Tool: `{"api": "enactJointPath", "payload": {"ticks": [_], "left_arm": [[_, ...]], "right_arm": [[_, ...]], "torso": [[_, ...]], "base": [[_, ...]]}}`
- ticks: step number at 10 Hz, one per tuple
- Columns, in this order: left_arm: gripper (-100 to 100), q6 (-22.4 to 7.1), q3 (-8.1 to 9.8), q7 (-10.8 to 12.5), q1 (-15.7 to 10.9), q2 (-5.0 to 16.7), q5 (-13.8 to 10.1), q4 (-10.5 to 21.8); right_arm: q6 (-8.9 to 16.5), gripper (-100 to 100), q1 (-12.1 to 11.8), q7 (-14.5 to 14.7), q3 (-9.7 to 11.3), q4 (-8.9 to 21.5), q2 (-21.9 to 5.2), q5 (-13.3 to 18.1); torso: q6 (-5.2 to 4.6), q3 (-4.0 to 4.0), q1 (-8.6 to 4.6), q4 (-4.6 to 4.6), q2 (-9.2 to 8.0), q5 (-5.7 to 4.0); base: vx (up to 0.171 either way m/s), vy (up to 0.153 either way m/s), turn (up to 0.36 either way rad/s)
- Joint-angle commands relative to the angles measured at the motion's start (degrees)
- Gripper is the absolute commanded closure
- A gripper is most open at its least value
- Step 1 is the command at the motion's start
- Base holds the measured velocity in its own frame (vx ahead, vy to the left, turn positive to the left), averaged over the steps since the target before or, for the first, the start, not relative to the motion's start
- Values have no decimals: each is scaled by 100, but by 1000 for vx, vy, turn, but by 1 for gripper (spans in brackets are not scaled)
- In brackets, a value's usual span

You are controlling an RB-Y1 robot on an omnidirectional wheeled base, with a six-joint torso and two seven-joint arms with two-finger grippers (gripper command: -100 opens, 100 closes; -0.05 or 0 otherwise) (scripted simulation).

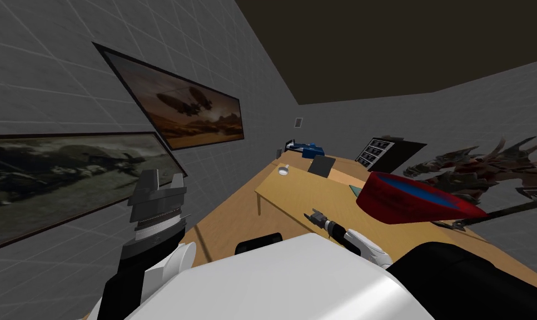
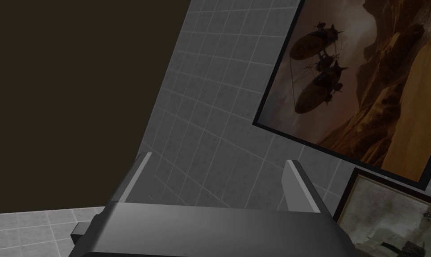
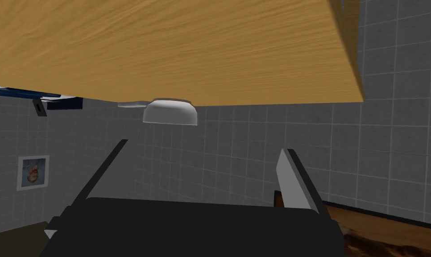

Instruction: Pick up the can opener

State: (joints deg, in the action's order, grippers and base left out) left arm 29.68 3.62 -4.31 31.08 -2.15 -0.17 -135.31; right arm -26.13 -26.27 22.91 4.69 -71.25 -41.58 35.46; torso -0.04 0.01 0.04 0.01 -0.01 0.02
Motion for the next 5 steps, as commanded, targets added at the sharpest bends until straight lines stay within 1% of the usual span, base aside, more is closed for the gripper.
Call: {"api": "enactJointPath", "payload": {"ticks": [1,2,3,4,5], "left_arm": [[0,0,0,0,0,0,0,0],[0,0,0,0,0,0,0,0],[0,0,0,0,0,0,0,0],[0,0,0,0,0,0,0,0],[0,0,0,0,0,0,0,0]], "right_arm": [[29,-100,50,113,27,223,-35,70],[90,-100,71,263,80,358,-177,186],[90,-100,71,263,80,491,-177,186],[90,-100,71,263,80,491,-177,186],[151,-100,92,408,137,661,-310,293]], "torso": [[0,0,0,0,0,0],[-1,0,0,0,-1,-1],[1,0,0,0,0,-1],[-3,1,0,0,-1,-1],[-2,0,-1,0,0,-1]], "base": [[0,3,74],[-3,6,119],[-1,3,66],[0,0,0],[-4,7,103]]}}
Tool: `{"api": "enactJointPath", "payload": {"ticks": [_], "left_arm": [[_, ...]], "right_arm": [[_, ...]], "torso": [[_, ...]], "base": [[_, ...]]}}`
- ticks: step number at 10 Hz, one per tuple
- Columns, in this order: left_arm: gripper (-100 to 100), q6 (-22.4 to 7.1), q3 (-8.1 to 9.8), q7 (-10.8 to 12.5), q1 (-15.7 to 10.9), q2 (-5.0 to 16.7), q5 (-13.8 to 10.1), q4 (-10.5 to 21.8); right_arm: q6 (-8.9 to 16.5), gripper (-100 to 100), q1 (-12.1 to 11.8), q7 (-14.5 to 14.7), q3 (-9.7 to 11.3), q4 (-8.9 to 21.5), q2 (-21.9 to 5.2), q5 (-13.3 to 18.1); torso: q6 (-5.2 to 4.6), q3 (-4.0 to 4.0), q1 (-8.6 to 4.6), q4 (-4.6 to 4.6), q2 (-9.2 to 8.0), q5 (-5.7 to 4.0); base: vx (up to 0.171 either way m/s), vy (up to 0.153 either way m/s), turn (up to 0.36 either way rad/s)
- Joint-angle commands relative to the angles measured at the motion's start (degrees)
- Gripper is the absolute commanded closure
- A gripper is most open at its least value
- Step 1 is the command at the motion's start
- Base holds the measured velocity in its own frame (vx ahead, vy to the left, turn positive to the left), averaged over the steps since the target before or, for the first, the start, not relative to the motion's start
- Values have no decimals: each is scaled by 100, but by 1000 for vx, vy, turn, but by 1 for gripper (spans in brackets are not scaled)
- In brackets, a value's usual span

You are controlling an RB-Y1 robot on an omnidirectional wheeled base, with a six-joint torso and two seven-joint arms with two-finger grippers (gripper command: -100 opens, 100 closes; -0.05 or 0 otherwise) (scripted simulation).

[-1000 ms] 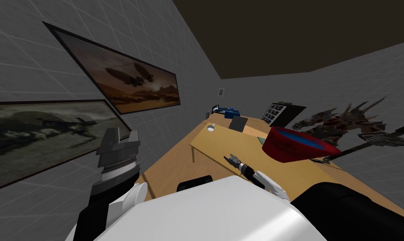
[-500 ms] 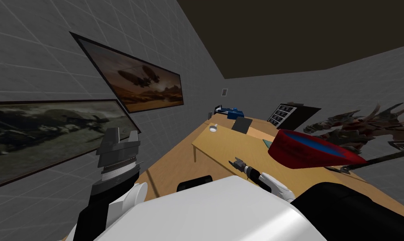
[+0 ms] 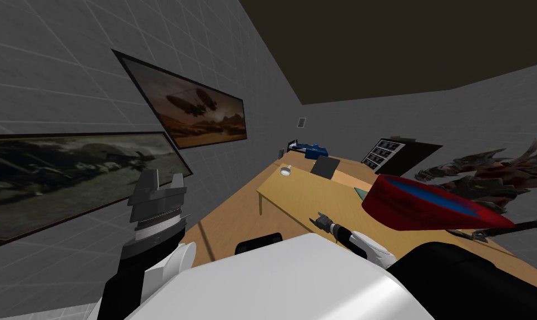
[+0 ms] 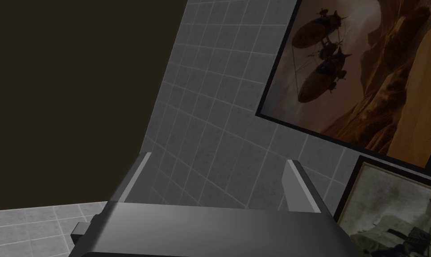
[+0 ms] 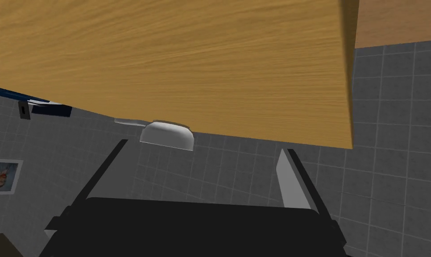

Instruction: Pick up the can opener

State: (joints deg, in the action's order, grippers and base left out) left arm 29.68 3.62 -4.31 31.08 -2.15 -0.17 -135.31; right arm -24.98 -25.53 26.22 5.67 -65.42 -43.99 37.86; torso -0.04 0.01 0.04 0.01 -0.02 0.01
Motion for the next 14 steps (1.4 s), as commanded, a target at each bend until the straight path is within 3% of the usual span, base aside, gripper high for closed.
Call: {"api": "enactJointPath", "payload": {"ticks": [1,2,5,8,9,12,14], "left_arm": [[0,0,0,0,0,0,0,0],[0,0,0,0,0,0,0,0],[0,0,0,0,0,0,0,0],[0,0,0,0,0,0,0,0],[0,0,0,0,0,0,0,0],[0,0,0,0,0,0,0,0],[0,0,0,0,1,0,0,0]], "right_arm": [[37,-100,19,77,38,165,-69,53],[100,-100,40,216,98,410,-192,150],[164,-100,62,349,159,641,-306,238],[354,-100,128,706,352,1248,-586,448],[354,-100,128,706,352,1248,-586,448],[529,-100,187,993,540,1714,-773,582],[581,-100,204,1071,599,1836,-817,613]], "torso": [[0,0,0,0,0,0],[-2,0,0,0,0,0],[-1,1,0,0,-2,0],[-1,2,-1,1,-4,0],[-3,4,-1,1,-7,0],[-1,3,0,1,-5,0],[-3,4,-1,2,-7,-1]], "base": [[-4,3,67],[-6,7,130],[-7,3,52],[-16,5,101],[-16,5,25],[-17,5,72],[-17,3,25]]}}
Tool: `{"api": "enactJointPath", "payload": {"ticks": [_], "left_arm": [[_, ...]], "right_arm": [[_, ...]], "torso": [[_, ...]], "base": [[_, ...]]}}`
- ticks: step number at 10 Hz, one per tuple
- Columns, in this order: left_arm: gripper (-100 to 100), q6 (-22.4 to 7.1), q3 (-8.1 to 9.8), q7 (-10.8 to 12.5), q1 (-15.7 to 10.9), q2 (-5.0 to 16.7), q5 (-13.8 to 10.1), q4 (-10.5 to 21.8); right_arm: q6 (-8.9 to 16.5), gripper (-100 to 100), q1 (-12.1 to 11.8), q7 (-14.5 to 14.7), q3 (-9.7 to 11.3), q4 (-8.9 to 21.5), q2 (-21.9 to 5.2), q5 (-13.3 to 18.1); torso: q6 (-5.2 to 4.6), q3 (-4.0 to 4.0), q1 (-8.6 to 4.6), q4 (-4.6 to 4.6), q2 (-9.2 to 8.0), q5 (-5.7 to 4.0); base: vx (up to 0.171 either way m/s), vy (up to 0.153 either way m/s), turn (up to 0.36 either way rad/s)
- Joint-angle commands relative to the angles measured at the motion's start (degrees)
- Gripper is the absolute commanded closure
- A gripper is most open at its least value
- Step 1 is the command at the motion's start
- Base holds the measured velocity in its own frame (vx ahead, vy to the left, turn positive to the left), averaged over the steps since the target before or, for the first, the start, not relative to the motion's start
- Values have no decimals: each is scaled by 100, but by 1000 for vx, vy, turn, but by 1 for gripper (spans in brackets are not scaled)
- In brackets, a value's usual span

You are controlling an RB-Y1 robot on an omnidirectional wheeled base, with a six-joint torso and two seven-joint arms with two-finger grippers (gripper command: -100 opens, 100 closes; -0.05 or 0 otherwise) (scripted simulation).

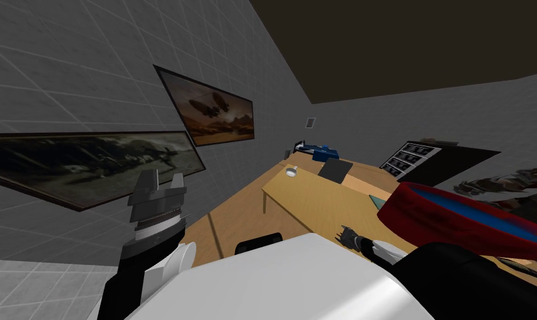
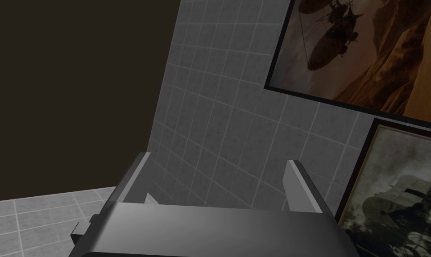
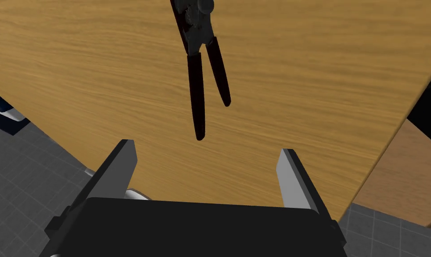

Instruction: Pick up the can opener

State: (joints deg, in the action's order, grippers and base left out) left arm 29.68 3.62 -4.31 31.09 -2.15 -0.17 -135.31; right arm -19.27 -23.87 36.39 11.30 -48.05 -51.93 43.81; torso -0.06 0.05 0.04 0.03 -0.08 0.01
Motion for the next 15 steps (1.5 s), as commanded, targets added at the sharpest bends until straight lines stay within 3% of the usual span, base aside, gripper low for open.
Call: {"api": "enactJointPath", "payload": {"ticks": [1,4,5,6,7,8,9,11,12,14,15], "left_arm": [[0,0,0,0,0,0,0,0],[0,0,0,0,0,0,0,0],[0,0,0,0,0,0,0,0],[0,0,0,0,0,0,0,0],[0,0,0,0,0,0,0,0],[0,0,0,0,-1,0,0,0],[0,0,0,0,-2,0,0,0],[0,0,0,0,-1,1,0,0],[0,-1,0,0,-2,1,0,1],[0,0,0,0,-1,1,0,1],[0,0,0,0,-2,0,0,1]], "right_arm": [[58,-100,53,125,91,206,-58,43],[203,-100,98,323,266,484,-145,95],[162,-100,75,276,223,401,-122,84],[187,0,70,278,233,402,-128,86],[402,-100,62,185,419,298,-168,-134],[568,-100,54,92,607,195,-208,-318],[619,-100,54,92,607,195,-208,-353],[999,-100,37,-95,982,-12,-288,-746],[1054,-100,37,-95,982,-12,-288,-792],[1418,-100,20,-281,1354,-218,-368,-1178],[1489,-100,20,-281,1357,-218,-368,-1231]], "torso": [[0,0,0,0,0,0],[-1,2,1,1,-4,0],[-1,3,1,1,-5,0],[-1,1,0,1,-1,0],[0,-2,-1,0,4,0],[6,5,-8,2,-10,-1],[6,20,-16,8,-35,-3],[2,18,-24,7,-30,-5],[6,26,-28,10,-45,-6],[2,17,-22,7,-29,-6],[4,19,-17,8,-32,-5]], "base": [[-21,5,38],[-29,5,35],[-15,1,2],[0,0,0],[-64,-21,237],[-149,-46,378],[-110,-47,110],[-129,-63,291],[-114,-62,118],[-108,-30,277],[-93,-24,102]]}}
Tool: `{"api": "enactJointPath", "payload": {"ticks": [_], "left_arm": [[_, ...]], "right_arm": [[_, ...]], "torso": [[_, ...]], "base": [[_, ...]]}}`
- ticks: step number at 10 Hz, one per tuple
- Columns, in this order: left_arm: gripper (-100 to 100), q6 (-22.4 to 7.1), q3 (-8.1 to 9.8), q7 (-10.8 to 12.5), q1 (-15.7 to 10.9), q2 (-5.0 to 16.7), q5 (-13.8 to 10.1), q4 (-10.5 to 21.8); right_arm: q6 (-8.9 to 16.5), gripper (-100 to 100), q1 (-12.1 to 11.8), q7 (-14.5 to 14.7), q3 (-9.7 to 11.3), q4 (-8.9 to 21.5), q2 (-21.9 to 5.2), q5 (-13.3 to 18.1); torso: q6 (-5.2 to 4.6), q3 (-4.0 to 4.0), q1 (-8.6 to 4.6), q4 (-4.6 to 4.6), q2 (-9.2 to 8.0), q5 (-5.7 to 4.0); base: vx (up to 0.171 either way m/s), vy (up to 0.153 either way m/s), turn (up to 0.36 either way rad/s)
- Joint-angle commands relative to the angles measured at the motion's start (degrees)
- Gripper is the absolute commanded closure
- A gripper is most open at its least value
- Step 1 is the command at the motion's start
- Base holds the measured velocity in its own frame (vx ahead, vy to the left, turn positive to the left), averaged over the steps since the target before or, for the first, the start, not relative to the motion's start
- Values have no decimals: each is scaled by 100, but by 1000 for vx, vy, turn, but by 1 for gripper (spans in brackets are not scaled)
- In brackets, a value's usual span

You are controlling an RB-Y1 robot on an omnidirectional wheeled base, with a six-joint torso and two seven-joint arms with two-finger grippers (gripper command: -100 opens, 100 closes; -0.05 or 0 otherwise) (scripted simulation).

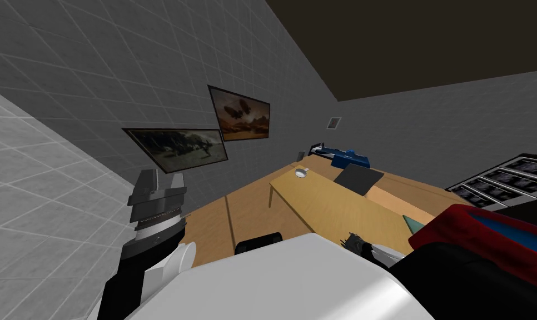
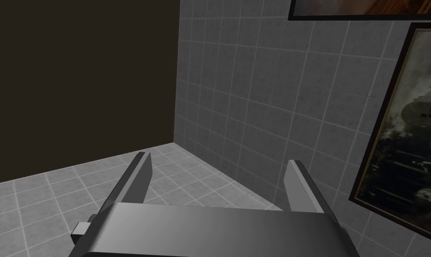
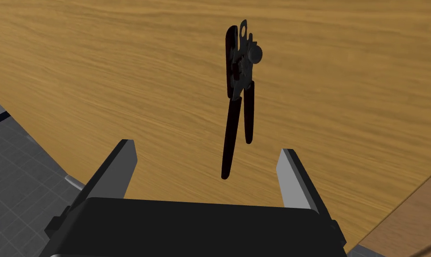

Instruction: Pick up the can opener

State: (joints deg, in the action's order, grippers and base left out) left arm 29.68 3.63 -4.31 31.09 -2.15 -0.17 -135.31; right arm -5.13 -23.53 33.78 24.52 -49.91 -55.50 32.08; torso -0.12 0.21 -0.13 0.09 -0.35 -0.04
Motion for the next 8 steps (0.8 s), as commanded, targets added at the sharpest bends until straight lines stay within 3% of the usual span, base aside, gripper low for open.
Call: {"api": "enactJointPath", "payload": {"ticks": [1,2,4,5,6,7,8], "left_arm": [[0,0,0,0,0,0,0,0],[0,0,-1,0,-1,0,0,0],[0,0,0,0,-1,0,0,0],[0,0,-1,0,-2,0,0,0],[0,0,0,0,0,0,0,0],[0,0,0,0,-1,0,0,0],[0,0,0,0,1,0,0,0]], "right_arm": [[286,-100,-22,-113,222,-135,-51,-278],[293,-100,-22,-113,222,-135,-51,-278],[640,-100,-39,-300,595,-342,-131,-664],[728,-100,-39,-300,597,-342,-131,-716],[945,-100,-47,-393,785,-445,-172,-936],[814,-100,-51,-346,694,-409,-167,-826],[849,100,-51,-361,710,-417,-171,-846]], "torso": [[0,0,0,0,0,0],[6,1,-1,1,-3,0],[6,-4,-1,-1,7,0],[8,4,-4,2,-8,0],[-3,4,-5,2,-7,-1],[3,4,-2,1,-7,0],[-2,-5,0,-2,11,0]], "base": [[-109,-26,185],[-85,-25,123],[-112,-25,304],[-121,-28,99],[-116,-14,149],[-56,-8,43],[-10,-2,-10]]}}
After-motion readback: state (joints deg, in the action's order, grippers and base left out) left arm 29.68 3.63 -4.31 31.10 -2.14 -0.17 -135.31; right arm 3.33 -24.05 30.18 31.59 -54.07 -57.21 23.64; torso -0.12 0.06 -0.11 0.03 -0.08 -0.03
